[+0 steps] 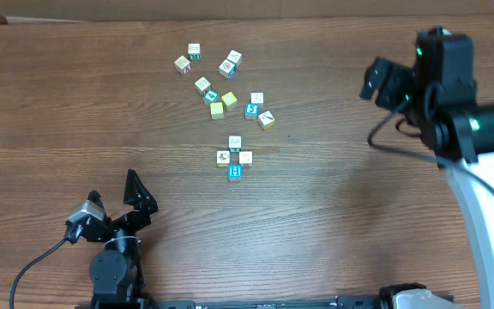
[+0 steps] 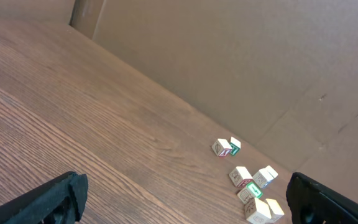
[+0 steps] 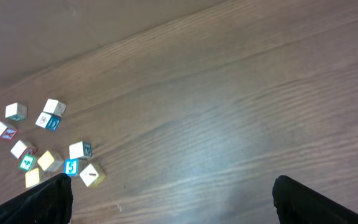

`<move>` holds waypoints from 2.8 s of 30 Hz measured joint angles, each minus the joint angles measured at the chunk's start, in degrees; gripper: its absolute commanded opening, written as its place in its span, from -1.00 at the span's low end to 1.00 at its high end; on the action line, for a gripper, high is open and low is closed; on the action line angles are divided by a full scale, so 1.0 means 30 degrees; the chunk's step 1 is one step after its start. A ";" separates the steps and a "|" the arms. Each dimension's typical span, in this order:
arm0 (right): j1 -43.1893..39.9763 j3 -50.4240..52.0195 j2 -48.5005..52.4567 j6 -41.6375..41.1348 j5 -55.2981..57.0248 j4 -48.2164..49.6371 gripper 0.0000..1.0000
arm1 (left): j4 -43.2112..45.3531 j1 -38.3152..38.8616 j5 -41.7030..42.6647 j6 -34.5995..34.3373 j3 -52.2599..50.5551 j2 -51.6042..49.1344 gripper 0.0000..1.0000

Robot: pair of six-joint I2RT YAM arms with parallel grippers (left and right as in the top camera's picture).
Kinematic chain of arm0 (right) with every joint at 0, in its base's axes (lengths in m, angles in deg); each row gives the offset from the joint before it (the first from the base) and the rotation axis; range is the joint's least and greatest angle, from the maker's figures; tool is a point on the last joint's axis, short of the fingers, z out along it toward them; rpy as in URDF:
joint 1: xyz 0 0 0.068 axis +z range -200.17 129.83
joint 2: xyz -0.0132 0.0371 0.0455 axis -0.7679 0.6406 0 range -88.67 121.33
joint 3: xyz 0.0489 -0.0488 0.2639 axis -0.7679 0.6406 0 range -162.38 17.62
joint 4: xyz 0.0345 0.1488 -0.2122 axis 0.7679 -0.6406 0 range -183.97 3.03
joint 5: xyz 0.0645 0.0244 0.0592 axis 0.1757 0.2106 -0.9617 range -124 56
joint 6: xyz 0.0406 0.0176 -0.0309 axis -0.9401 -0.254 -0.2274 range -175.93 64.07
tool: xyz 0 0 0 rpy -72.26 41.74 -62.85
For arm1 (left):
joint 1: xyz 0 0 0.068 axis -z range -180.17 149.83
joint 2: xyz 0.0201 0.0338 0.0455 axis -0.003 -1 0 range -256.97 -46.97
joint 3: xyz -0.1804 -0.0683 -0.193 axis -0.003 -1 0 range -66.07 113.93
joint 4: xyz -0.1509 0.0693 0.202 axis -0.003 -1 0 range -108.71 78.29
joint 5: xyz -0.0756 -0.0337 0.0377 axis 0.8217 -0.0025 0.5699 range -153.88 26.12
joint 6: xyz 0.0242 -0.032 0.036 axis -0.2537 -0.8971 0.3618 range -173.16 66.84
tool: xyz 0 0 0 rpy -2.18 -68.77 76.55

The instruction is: Form a circle

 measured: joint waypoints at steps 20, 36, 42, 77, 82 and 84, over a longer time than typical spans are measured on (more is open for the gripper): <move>0.0000 0.4699 -0.6798 0.0000 0.0000 -0.0328 1.00 | 0.0000 0.0000 -0.0007 0.0007 0.0000 0.0007 0.99; 0.0000 0.4765 -0.3876 -0.0007 0.0000 -0.0328 1.00 | 0.0000 0.0000 0.0000 0.0007 0.0000 0.0000 0.99; 0.0007 0.4860 -0.4218 0.0007 -0.0007 -0.0313 1.00 | 0.0000 0.0000 -0.0007 0.0007 0.0000 0.0007 0.99; 0.0007 1.2670 -0.7366 0.0000 0.0000 0.1639 1.00 | 0.0000 0.0000 -0.0007 0.0007 0.0000 0.0000 0.99; 0.0007 1.2772 -0.8269 0.0000 -0.0007 0.4685 1.00 | 0.0000 0.0000 -0.0007 0.0007 0.0000 0.0000 0.99; 0.0007 1.2772 -0.9020 0.0000 -0.0007 0.5727 1.00 | 0.0000 0.0000 -0.0007 0.0007 0.0000 0.0000 0.99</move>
